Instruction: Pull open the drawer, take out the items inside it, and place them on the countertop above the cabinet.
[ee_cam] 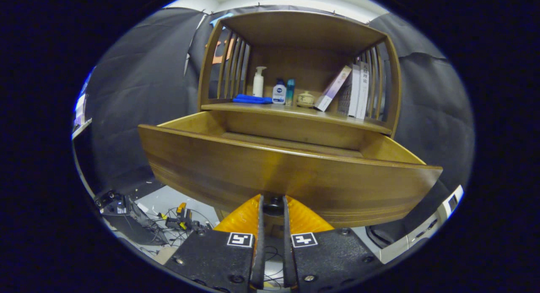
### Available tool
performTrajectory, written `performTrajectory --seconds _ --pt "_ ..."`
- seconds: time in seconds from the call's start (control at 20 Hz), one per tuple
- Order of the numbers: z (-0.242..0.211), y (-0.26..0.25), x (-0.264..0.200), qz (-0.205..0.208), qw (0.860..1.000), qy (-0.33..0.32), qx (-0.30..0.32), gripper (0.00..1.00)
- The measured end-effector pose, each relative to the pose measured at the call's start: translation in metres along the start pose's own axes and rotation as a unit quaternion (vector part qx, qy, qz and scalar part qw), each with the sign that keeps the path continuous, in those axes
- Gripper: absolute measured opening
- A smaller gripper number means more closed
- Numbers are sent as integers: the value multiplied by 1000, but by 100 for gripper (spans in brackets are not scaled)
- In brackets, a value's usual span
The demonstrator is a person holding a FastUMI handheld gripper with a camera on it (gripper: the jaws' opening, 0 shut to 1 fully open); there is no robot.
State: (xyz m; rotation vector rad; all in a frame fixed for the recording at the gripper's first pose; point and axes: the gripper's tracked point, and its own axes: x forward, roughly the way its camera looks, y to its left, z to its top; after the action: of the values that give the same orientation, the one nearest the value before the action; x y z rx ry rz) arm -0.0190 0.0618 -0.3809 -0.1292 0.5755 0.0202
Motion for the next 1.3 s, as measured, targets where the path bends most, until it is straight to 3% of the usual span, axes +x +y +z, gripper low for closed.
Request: performTrajectory --seconds 0.3,0.5,0.7,1.05,1.3 --pt "26 7 -24 17 1000 5 -5 33" --pt "77 15 -35 50 999 -15 -10 49" --pt "107 12 -15 75 997 13 1 64" --pt "110 -11 42 62 991 114 -12 64" --pt "97 -15 71 63 979 192 23 64"
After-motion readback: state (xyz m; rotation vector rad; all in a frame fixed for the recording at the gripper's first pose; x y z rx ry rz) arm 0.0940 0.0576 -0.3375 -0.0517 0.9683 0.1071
